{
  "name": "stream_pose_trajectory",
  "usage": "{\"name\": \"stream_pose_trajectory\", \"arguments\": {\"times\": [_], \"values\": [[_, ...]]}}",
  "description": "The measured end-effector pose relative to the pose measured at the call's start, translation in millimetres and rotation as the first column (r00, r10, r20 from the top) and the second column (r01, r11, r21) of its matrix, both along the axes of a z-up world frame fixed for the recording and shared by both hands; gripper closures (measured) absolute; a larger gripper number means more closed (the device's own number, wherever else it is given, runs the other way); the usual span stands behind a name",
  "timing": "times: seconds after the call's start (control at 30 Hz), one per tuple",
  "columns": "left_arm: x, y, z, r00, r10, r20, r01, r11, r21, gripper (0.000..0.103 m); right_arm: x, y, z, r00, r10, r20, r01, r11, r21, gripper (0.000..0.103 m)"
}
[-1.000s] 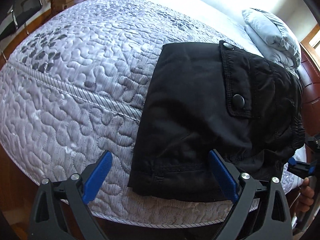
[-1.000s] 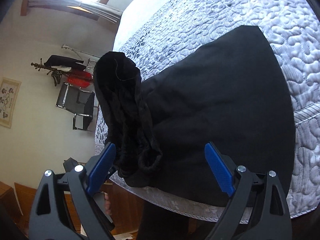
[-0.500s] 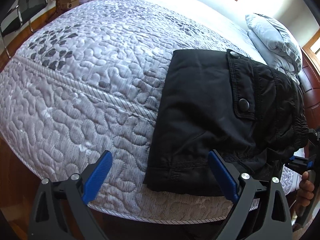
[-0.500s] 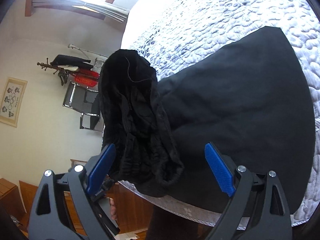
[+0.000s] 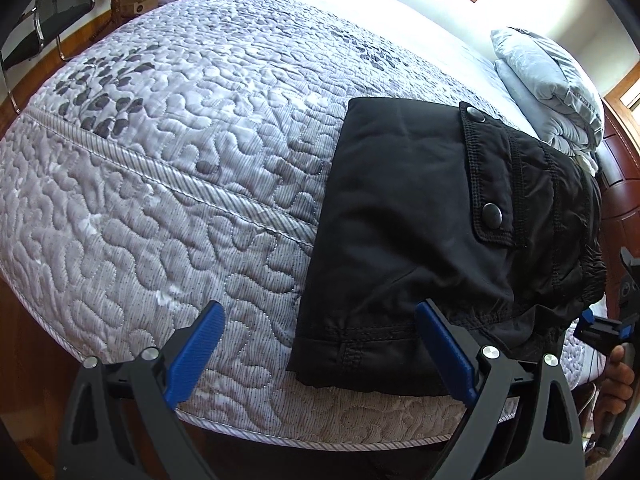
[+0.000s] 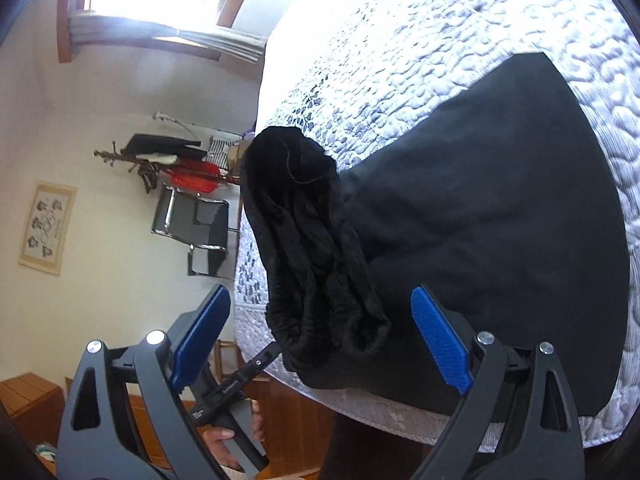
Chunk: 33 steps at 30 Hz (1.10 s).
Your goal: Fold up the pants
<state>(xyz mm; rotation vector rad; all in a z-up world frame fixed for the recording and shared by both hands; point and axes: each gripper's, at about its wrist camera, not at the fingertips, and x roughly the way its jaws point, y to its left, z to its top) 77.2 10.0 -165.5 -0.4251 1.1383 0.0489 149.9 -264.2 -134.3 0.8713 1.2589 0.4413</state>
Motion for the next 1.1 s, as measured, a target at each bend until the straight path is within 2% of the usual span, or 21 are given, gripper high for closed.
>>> {"name": "stream_pose_trajectory", "arguments": {"times": [0.1,0.23,0.47,0.5,0.6,0.73,0.8,0.9,1.1], "values": [[0.3,0.8,0.7,1.0,-0.001,0.0,0.001,1.0,0.004,0.006,6.7,11.1,-1.8,1.0,0.03,-0.006,-0.031,0.998,-0.047,0.011],[-2.4,6.1,0.8,1.0,0.009,-0.003,-0.009,1.0,0.005,0.006,14.2,23.9,-7.9,0.998,0.054,-0.021,-0.055,0.997,-0.057,0.011],[-7.5,14.0,0.6,1.0,0.026,-0.007,-0.026,1.0,0.004,0.006,16.4,37.0,-12.0,0.998,0.064,0.001,-0.063,0.995,-0.082,0.013],[-7.8,14.9,0.6,1.0,0.029,-0.009,-0.029,1.0,0.004,0.006,17.0,38.2,-12.3,0.998,0.065,0.002,-0.064,0.995,-0.081,0.023],[-8.6,16.4,0.6,0.999,0.034,-0.012,-0.034,0.999,0.003,0.006,17.2,40.4,-14.6,0.997,0.074,0.001,-0.074,0.993,-0.097,0.04],[-11.0,18.9,0.6,0.999,0.041,-0.015,-0.041,0.999,-0.001,0.006,18.2,42.2,-12.5,0.996,0.084,0.019,-0.082,0.991,-0.107,0.055],[-12.4,20.1,0.6,0.999,0.044,-0.016,-0.045,0.999,-0.006,0.006,17.8,42.6,-10.1,0.995,0.099,0.031,-0.094,0.987,-0.13,0.068],[-14.7,20.9,1.4,0.998,0.052,-0.016,-0.053,0.999,-0.013,0.006,17.3,44.0,-6.3,0.993,0.109,0.043,-0.102,0.985,-0.139,0.076],[-19.2,19.8,8.5,0.998,0.061,-0.007,-0.061,0.998,-0.012,0.006,17.2,53.9,12.2,0.988,0.131,0.077,-0.119,0.982,-0.147,0.082]]}}
